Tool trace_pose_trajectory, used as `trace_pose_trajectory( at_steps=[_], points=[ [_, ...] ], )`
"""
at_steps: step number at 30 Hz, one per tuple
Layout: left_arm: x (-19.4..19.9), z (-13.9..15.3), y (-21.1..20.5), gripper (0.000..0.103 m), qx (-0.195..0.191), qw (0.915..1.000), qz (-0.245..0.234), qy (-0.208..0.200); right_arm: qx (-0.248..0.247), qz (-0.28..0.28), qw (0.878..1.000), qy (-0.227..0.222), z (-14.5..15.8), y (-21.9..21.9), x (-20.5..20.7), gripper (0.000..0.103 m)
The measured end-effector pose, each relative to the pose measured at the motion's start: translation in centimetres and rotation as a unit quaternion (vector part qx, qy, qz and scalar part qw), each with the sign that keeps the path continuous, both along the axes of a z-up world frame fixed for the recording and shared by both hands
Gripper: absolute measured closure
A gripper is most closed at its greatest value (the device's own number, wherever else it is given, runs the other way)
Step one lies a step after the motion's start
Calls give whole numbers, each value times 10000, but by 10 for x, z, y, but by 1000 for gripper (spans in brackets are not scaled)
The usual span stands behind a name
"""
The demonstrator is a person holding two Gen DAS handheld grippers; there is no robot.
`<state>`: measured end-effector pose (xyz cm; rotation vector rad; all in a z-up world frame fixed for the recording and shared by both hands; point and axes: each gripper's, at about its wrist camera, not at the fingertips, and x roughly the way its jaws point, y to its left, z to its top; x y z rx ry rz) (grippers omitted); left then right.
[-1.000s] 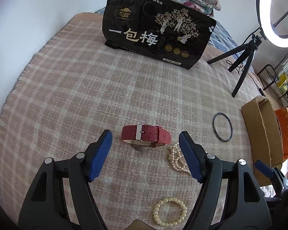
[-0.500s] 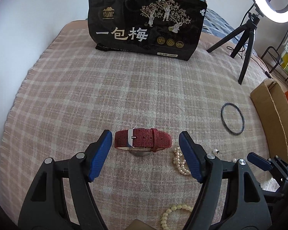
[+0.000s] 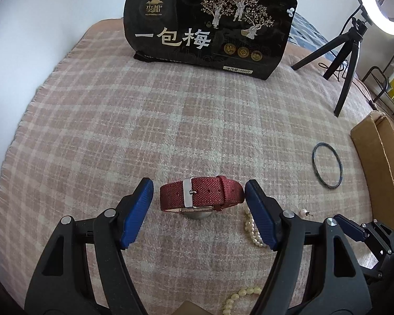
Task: Organize jewelry
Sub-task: 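Move left tool to red-strap watch while right tool approaches loose white pearl, then close left tool on red-strap watch while right tool pinches white pearl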
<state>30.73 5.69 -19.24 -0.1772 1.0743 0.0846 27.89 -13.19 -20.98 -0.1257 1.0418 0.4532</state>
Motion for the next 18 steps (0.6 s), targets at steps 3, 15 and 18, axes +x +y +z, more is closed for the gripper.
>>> trace_pose_trajectory(
  at_steps=[3,15,18],
  points=[
    [1,-1,2,29,-62,10000,22,18,-127,42,9999,-67,-1,5,-1,65],
    [-1,1,3,30,-120,9999,27,-14,-345,225,9989,-206,-2,15,-5,96],
    [-2,3,2,36,-95,9999,-5,-55,-246,195,9994,-168,-2,13,-4,96]
  ],
)
